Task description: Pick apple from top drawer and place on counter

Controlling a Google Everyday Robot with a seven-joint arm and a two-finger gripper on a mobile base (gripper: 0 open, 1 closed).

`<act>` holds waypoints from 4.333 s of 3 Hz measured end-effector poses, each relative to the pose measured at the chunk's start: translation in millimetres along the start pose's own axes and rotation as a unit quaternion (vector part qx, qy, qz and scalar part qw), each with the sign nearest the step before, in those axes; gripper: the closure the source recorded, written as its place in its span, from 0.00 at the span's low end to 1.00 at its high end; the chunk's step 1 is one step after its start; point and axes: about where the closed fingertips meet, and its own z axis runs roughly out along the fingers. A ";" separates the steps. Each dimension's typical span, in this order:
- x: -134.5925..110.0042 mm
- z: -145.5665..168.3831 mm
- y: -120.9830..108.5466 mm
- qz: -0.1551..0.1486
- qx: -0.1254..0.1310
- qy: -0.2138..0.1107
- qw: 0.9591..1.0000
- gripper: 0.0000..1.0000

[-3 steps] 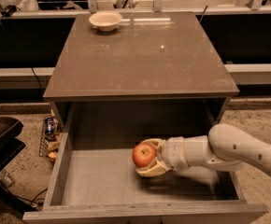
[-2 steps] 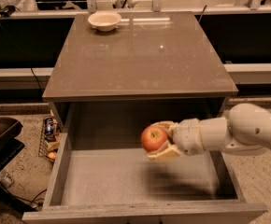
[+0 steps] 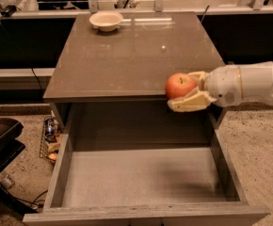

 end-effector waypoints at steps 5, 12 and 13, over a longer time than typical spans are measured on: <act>-73.2 -5.8 -158.0 0.068 0.144 -0.020 0.987 1.00; 7.7 40.0 -355.9 0.107 0.268 -0.043 0.957 0.78; 8.2 43.5 -355.6 0.108 0.266 -0.043 0.957 0.54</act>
Offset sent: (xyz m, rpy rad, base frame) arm 0.1230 -0.0127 0.1129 0.0103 -0.1417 -0.2817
